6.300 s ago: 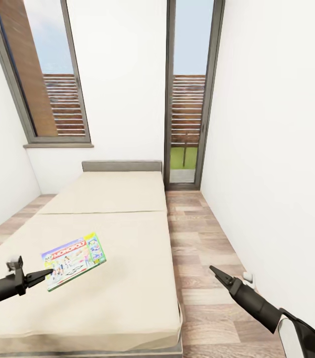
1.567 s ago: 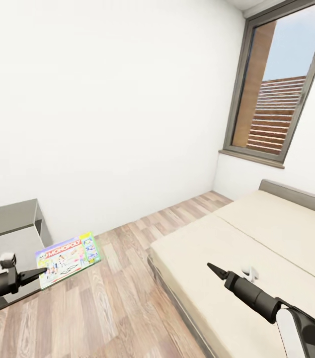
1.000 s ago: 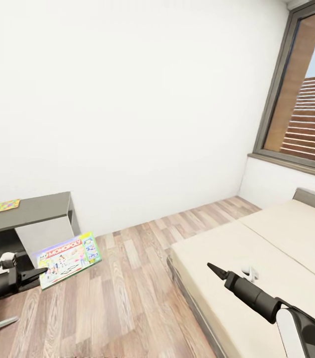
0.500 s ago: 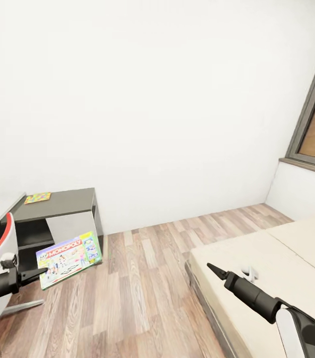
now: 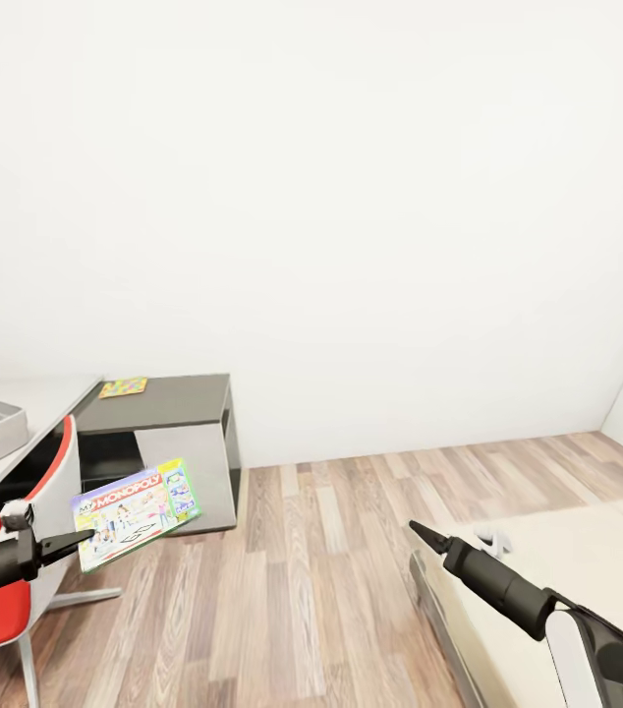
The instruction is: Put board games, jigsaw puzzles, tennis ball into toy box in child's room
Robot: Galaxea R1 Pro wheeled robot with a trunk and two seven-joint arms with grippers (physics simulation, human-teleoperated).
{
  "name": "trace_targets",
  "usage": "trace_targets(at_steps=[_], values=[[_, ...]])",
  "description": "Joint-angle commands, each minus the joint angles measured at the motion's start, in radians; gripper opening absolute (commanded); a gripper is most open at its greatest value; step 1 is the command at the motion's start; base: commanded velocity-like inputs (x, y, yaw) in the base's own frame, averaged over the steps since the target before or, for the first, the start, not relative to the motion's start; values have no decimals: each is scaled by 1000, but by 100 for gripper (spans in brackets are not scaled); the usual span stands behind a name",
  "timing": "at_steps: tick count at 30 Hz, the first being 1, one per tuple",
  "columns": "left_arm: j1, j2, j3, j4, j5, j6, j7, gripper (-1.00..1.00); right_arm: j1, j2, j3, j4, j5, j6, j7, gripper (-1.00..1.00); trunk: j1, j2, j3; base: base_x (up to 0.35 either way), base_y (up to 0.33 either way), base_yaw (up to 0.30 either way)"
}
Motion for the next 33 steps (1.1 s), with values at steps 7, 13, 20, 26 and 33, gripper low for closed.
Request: trace_targets(at_steps=[7,13,20,26,33], values=[[-1,0,1,0,-1,10,-5,-100,-1,0,-3,-1,-1,7,4,100,1,-1,-2,324,0,292],[-1,0,1,0,0,12,-5,-100,-1,0,-3,-1,-1,7,4,100,1,-1,-2,127,0,291],[-1,1,1,0,-1,18,-5,-100,-1,0,-3,-1,-1,7,4,100,-26,48,20,9,0,292],[-1,0,1,0,-1,20,-5,-100,-1,-1,-3,-1,-1,7,4,100,-49,90,39,1,0,292],[-1,0,1,0,-1,21,-5,-100,-1,-1,-3,-1,-1,8,4,100,-76,139,61,0,0,292]])
